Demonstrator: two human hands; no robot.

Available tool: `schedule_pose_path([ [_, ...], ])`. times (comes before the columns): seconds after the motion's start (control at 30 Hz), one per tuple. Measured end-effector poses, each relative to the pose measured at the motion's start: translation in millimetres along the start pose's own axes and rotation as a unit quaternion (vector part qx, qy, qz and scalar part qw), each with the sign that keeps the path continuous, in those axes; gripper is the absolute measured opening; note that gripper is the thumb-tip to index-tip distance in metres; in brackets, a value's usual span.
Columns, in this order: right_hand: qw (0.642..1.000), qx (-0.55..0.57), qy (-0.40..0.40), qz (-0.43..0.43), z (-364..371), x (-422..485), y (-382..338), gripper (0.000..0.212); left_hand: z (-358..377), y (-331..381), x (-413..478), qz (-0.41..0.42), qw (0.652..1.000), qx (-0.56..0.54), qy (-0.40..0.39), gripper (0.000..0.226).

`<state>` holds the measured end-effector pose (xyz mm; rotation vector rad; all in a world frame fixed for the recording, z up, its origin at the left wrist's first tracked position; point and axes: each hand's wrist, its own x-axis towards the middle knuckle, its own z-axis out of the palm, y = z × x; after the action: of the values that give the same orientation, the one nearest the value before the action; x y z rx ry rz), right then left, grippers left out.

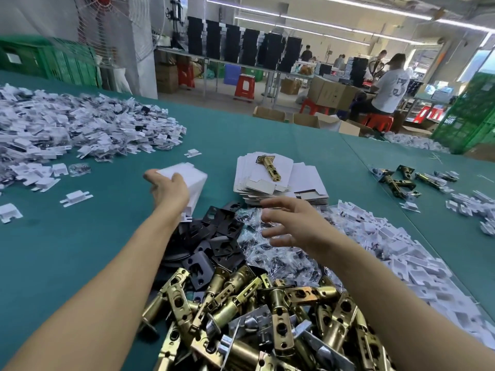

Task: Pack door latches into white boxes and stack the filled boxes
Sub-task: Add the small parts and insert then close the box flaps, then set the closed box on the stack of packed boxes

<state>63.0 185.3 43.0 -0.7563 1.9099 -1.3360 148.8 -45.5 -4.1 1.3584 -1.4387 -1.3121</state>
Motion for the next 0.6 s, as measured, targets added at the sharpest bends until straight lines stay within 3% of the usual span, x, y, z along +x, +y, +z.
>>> schedule_pose_path([
  [0.17,1.000,-0.009,0.022,0.017,-14.0,1.2,8.4,0.016,-10.5,-35.4,17.5,0.006,0.973,0.230,0.011,0.073],
  [0.27,0.999,-0.020,0.027,0.017,-19.1,4.8,10.6,0.015,-14.0,-41.7,15.6,0.029,0.971,0.235,0.030,0.076],
  [0.47,0.997,-0.053,0.032,0.040,-25.5,17.6,19.3,0.011,-31.6,-51.0,15.1,0.127,0.955,0.261,-0.061,0.086],
  [0.6,0.990,-0.114,0.071,0.042,-32.4,39.6,20.2,0.009,-36.0,-52.9,18.6,0.185,0.940,0.281,-0.057,0.092],
])
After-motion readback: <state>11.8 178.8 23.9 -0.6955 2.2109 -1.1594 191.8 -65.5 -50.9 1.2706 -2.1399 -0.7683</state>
